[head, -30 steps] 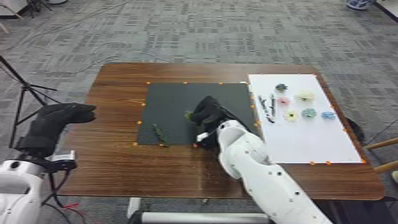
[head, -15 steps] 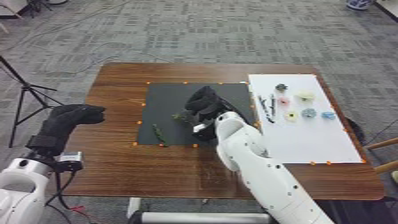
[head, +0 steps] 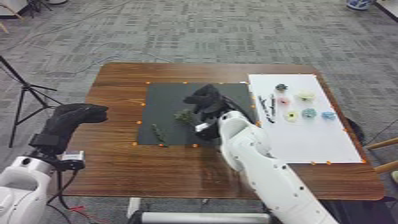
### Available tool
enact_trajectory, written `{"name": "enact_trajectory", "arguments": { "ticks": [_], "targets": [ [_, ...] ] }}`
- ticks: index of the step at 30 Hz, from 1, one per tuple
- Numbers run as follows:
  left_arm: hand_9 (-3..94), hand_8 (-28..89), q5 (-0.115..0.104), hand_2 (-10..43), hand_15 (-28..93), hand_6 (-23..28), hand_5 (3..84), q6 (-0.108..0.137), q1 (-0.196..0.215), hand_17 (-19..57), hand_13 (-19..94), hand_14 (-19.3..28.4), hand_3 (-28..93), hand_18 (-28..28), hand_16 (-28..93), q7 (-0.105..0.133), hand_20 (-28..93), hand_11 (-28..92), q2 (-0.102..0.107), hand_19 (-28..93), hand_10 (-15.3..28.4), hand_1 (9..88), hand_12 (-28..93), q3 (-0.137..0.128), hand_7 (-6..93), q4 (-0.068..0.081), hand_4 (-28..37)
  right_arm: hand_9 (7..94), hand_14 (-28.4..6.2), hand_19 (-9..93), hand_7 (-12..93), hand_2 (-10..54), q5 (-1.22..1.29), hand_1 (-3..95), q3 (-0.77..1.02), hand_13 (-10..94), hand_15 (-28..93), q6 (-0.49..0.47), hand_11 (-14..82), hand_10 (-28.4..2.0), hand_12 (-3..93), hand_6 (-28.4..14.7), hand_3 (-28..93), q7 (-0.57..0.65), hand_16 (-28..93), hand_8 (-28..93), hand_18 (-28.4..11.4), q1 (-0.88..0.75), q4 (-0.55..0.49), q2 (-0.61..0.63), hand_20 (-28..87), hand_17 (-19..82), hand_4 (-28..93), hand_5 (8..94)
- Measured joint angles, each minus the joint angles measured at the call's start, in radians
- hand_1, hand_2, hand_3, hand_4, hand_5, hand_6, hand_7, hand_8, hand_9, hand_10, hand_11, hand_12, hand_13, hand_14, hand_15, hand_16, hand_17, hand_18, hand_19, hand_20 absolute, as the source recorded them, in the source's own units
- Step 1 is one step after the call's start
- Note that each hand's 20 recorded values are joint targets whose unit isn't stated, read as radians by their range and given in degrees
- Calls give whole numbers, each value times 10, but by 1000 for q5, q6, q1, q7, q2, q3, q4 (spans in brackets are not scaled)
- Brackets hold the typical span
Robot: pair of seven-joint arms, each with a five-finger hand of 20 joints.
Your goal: Arrange flowers
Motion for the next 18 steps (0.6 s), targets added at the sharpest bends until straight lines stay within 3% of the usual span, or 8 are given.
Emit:
{"name": "enact_trajectory", "arguments": {
  "ticks": [3, 9, 18],
  "targets": [
    [567, -74, -1, -5, 278, 11, 583, 0, 4, 45, 473, 184, 680, 159, 24, 0, 235, 228, 0, 236, 144, 253, 163, -11, 215, -1, -202, 815, -65, 915, 148, -2, 30, 250, 26, 937, 454, 11, 184, -166, 193, -65, 609, 0, 311, -47, -87, -34, -58, 45, 335, 692, -101, 645],
    [569, -75, -15, -6, 280, 11, 583, 5, 56, 44, 473, 184, 684, 159, 24, 2, 236, 231, -4, 235, 145, 253, 163, -67, 218, -17, -207, 793, -67, 921, 123, 8, 74, 248, 73, 937, 452, -8, 153, -173, 180, -68, 597, 24, 312, -45, -89, -96, -94, 127, 321, 691, -101, 620],
    [567, -77, -16, -9, 280, 13, 585, 3, 47, 40, 468, 183, 690, 160, 23, 3, 237, 232, -5, 234, 146, 253, 163, -41, 220, -13, -208, 739, -70, 929, 84, 18, 94, 242, 78, 937, 450, -113, 107, -189, 157, -73, 586, 55, 311, -34, -94, -118, -90, 131, 302, 685, -98, 559]
  ]
}}
